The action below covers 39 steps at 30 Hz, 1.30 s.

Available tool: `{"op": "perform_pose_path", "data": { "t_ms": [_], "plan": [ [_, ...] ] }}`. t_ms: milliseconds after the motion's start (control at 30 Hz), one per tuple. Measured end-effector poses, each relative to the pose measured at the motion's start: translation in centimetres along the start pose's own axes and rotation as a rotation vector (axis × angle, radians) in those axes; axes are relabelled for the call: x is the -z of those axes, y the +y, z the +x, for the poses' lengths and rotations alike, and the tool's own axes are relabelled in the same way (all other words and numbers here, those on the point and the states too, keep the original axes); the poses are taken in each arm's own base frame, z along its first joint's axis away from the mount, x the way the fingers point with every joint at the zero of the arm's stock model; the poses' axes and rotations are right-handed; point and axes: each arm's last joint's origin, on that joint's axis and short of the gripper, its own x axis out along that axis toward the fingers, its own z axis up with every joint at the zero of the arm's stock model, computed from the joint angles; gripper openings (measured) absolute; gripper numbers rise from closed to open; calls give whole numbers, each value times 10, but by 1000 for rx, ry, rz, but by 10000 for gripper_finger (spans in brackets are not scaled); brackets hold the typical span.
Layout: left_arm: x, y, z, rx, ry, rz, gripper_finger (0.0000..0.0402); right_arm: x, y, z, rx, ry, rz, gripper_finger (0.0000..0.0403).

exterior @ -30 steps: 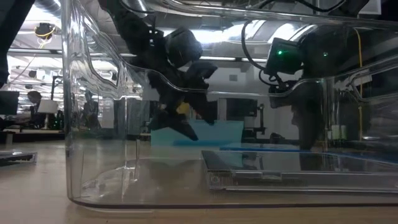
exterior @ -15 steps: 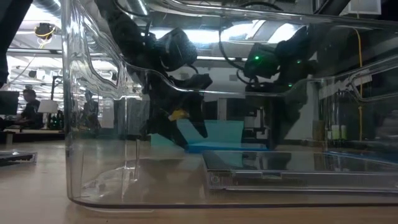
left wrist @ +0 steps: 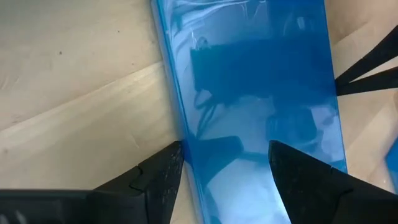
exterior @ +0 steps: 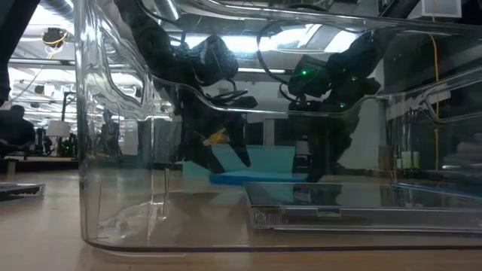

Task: Pick & place jewel cases by type
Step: Put the top blue CD case into the green bin

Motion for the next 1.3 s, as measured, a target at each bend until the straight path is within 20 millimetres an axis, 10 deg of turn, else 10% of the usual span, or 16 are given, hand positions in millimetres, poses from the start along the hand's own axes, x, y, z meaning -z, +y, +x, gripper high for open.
{"op": "perform_pose_path", "data": {
  "t_ms": [1300],
  "plan": [
    [2, -38, -30, 203, -109, 26, 208, -1, -1, 1, 6, -15, -69, 7]
  ]
}}
